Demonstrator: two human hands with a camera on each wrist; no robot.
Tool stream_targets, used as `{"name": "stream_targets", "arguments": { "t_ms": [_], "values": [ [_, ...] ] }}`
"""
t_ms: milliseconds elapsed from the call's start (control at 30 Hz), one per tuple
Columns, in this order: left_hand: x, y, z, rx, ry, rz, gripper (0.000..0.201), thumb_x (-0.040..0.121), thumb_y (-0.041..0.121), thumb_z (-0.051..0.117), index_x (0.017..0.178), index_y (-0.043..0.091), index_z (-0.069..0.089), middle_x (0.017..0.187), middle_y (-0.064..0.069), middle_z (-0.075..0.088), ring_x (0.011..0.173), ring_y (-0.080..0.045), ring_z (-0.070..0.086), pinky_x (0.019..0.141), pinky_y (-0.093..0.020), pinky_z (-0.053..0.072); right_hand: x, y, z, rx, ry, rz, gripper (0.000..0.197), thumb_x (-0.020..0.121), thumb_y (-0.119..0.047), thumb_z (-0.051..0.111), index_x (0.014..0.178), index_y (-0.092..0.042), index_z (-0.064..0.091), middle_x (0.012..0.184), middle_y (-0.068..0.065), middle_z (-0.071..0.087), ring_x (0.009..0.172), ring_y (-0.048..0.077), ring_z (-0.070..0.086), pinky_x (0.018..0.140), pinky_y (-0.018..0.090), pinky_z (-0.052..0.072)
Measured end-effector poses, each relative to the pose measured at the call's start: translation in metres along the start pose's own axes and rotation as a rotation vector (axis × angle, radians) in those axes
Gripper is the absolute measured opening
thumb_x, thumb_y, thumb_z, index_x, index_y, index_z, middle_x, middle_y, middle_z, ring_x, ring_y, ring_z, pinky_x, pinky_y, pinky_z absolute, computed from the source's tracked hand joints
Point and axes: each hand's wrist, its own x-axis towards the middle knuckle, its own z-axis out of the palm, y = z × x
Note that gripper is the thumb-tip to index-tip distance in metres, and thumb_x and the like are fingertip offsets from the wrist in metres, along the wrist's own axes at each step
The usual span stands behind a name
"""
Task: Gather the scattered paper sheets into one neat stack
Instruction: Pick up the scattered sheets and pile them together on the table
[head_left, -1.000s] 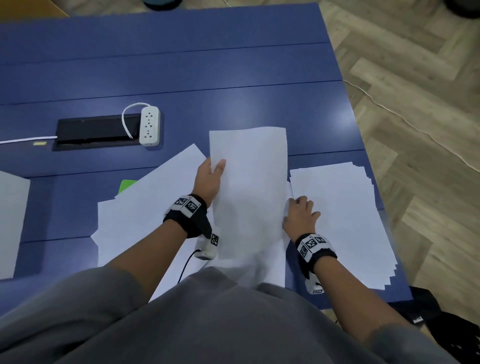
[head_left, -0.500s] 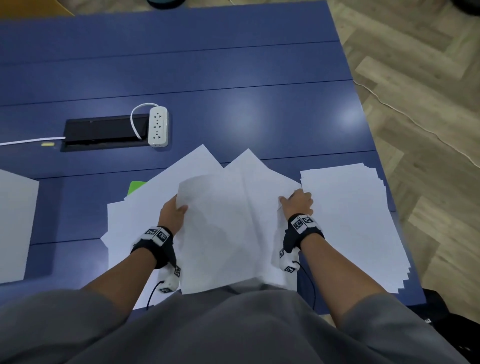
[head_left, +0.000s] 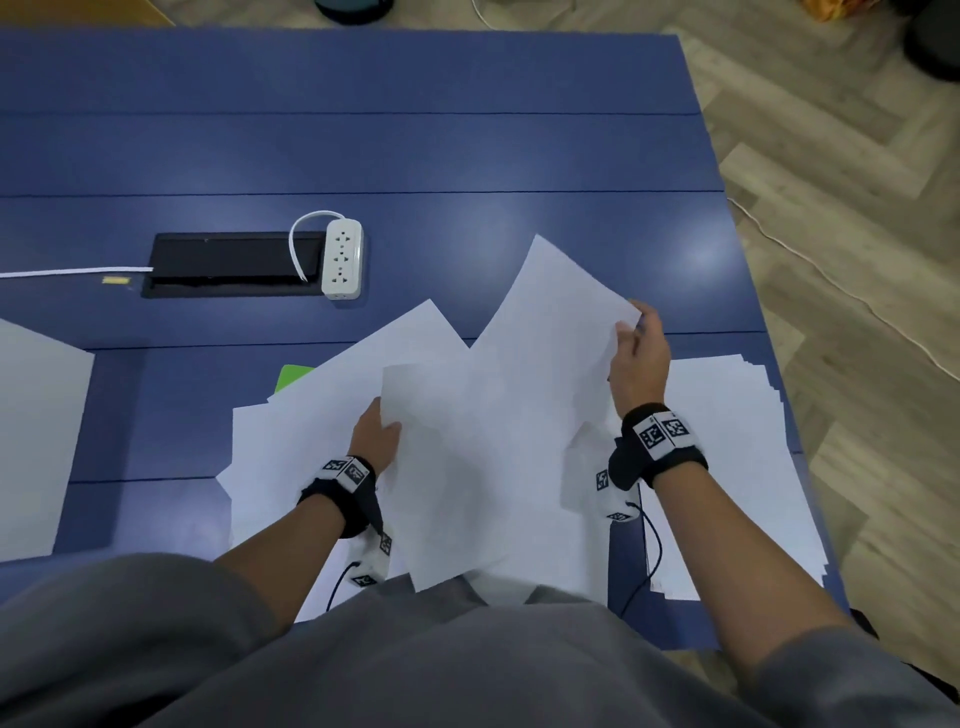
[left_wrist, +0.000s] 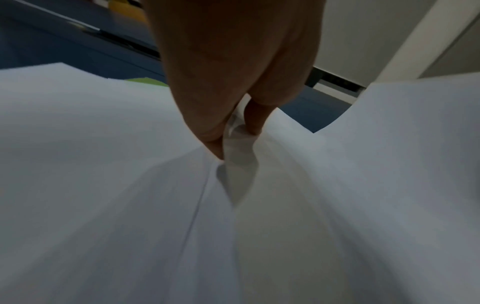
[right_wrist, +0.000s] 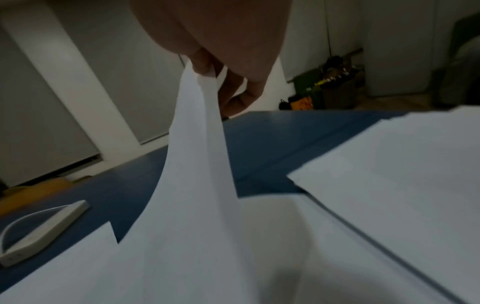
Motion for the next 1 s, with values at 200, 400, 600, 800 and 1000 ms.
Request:
{"name": "stream_targets", "arguments": {
  "t_ms": [200, 400, 600, 800, 1000],
  "values": [
    [-0.003, 0.004, 0.013, -0.341, -0.004, -0.039, 0.031, 0.091, 0.007, 0.051, 0.122, 0.009, 0.054, 0.118, -0.014, 0.063, 0.104, -0.030, 0.062, 0.094, -0.046, 0.050, -0.041, -0.022, 0.019, -0.005, -0.312, -0.412, 0.022, 0.094, -0.003, 0.049, 0.105, -0.005, 0.067, 0.094, 0.002, 0.066, 0.083, 0.013, 0.058, 0.077, 0.034, 0.049],
    [-0.013, 0.011, 0.005, -0.394, -0.106, -0.142, 0.022, 0.094, 0.013, 0.048, 0.114, 0.013, 0.057, 0.100, -0.009, 0.066, 0.080, -0.025, 0.058, 0.057, -0.025, 0.048, -0.109, -0.015, 0.041, -0.045, -0.734, -0.660, 0.039, 0.076, 0.005, 0.041, 0.087, -0.017, 0.071, 0.111, -0.008, 0.069, 0.106, 0.021, 0.057, 0.082, 0.051, 0.042],
    [-0.010, -0.016, -0.027, -0.076, -0.217, -0.163, 0.067, 0.089, 0.047, 0.060, 0.145, 0.024, 0.029, 0.131, -0.009, 0.058, 0.121, -0.027, 0.055, 0.093, -0.032, 0.043, -0.153, 0.009, 0.034, -0.257, -1.224, -0.650, 0.038, 0.077, 0.008, 0.049, 0.080, -0.022, 0.072, 0.128, -0.015, 0.060, 0.128, 0.017, 0.041, 0.094, 0.043, 0.035],
    [-0.018, -0.014, -0.017, -0.534, -0.215, -0.256, 0.028, 0.100, 0.018, 0.041, 0.126, 0.016, 0.053, 0.079, 0.000, 0.064, 0.066, -0.018, 0.053, 0.052, -0.021, 0.044, -0.177, 0.023, 0.031, -0.451, -1.549, -0.701, 0.037, 0.081, 0.008, 0.050, 0.088, -0.019, 0.074, 0.136, -0.013, 0.055, 0.140, 0.018, 0.030, 0.099, 0.044, 0.034],
    [-0.038, -0.015, -0.006, -0.146, -0.364, -0.062, 0.056, 0.082, 0.046, 0.070, 0.129, 0.026, 0.048, 0.117, 0.004, 0.062, 0.103, -0.018, 0.060, 0.081, -0.037, 0.052, -0.194, 0.022, 0.041, -0.612, -1.664, -0.904, 0.042, 0.074, 0.011, 0.053, 0.088, -0.023, 0.074, 0.139, -0.012, 0.053, 0.142, 0.023, 0.028, 0.101, 0.044, 0.032]
  ]
}}
